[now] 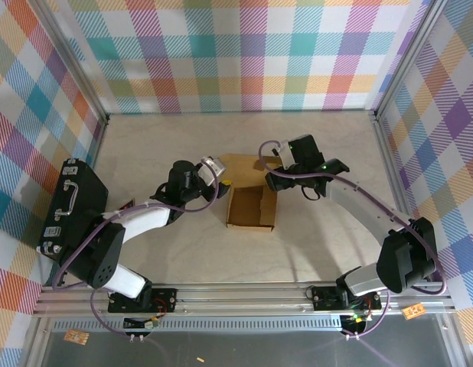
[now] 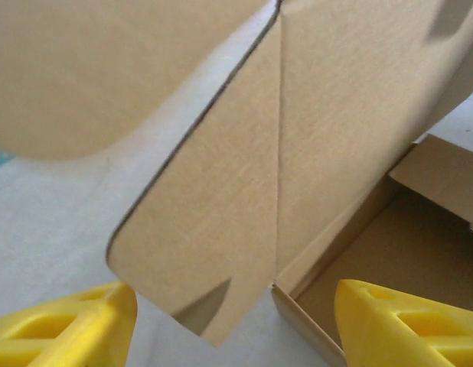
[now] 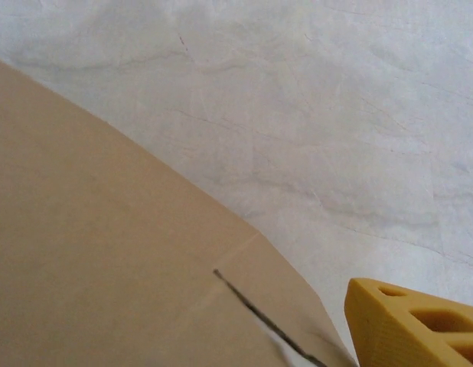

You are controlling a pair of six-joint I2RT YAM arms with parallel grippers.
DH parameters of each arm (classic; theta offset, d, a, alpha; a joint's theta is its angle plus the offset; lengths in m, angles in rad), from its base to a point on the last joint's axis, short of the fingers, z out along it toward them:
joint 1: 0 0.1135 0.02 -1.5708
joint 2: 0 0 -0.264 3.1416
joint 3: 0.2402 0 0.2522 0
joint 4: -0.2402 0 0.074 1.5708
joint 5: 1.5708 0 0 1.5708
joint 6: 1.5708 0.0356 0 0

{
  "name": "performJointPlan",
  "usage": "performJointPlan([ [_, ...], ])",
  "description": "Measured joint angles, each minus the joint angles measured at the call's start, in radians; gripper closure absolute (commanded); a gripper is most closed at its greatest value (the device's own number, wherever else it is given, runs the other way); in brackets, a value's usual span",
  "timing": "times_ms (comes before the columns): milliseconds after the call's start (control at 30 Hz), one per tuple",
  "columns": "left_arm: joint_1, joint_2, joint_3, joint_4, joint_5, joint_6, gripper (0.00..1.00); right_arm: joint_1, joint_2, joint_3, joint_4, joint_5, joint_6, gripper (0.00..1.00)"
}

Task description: Fold the paper box

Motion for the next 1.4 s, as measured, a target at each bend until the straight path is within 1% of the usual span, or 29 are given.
performJointPlan([
  [67, 0.005, 0.016, 0.000, 0.035, 0.002, 0.018, 0.31, -0.018, -0.014, -0.002, -0.001, -0.013, -0.014, 0.16],
  [133, 0.008, 0.024, 0.000, 0.064, 0.010, 0.037, 0.30, -0.050, -0.046, -0.011, -0.006, -0.045, -0.036, 0.13],
  [267, 0.027, 0.031, 0.013, 0.095, 0.037, 0.071, 0.29, -0.119, -0.119, -0.074, 0.013, -0.137, -0.095, 0.13],
  [333, 0.047, 0.031, 0.016, 0.117, 0.061, 0.078, 0.29, -0.148, -0.154, -0.142, 0.058, -0.190, -0.133, 0.14],
  [433, 0.079, 0.031, 0.024, 0.118, 0.104, 0.085, 0.29, -0.161, -0.168, -0.220, 0.121, -0.257, -0.177, 0.16],
  [500, 0.090, 0.033, 0.035, 0.115, 0.124, 0.090, 0.30, -0.163, -0.153, -0.232, 0.142, -0.284, -0.200, 0.18],
  [567, 0.093, 0.038, 0.046, 0.114, 0.136, 0.095, 0.31, -0.163, -0.144, -0.243, 0.179, -0.294, -0.201, 0.15],
  [633, 0.093, 0.042, 0.053, 0.112, 0.149, 0.100, 0.34, -0.163, -0.154, -0.274, 0.225, -0.284, -0.182, 0.09],
  [700, 0.093, 0.042, 0.054, 0.106, 0.157, 0.103, 0.37, -0.163, -0.176, -0.307, 0.236, -0.248, -0.128, 0.05],
  [733, 0.093, 0.044, 0.054, 0.106, 0.159, 0.104, 0.40, -0.163, -0.192, -0.319, 0.229, -0.224, -0.090, 0.03],
  [800, 0.093, 0.053, 0.055, 0.106, 0.161, 0.104, 0.48, -0.163, -0.236, -0.329, 0.187, -0.179, -0.006, 0.04],
  [900, 0.093, 0.076, 0.055, 0.107, 0.170, 0.098, 0.58, -0.159, -0.323, -0.329, 0.101, -0.154, 0.161, 0.09],
  [967, 0.093, 0.084, 0.054, 0.108, 0.174, 0.088, 0.65, -0.138, -0.375, -0.337, 0.063, -0.148, 0.275, 0.11],
  [1000, 0.093, 0.085, 0.053, 0.112, 0.175, 0.079, 0.68, -0.102, -0.406, -0.354, 0.055, -0.137, 0.339, 0.12],
  [1100, 0.093, 0.085, 0.048, 0.137, 0.179, 0.045, 0.80, 0.045, -0.466, -0.435, 0.053, -0.079, 0.500, 0.16],
  [1133, 0.093, 0.085, 0.043, 0.146, 0.180, 0.032, 0.82, 0.095, -0.463, -0.456, 0.049, -0.055, 0.543, 0.16],
  [1233, 0.093, 0.084, 0.037, 0.145, 0.190, -0.005, 0.89, 0.171, -0.379, -0.468, 0.052, 0.035, 0.620, 0.20],
  [1400, 0.093, 0.049, 0.039, 0.076, 0.203, -0.072, 0.91, 0.237, -0.163, -0.437, 0.105, 0.151, 0.674, 0.21],
])
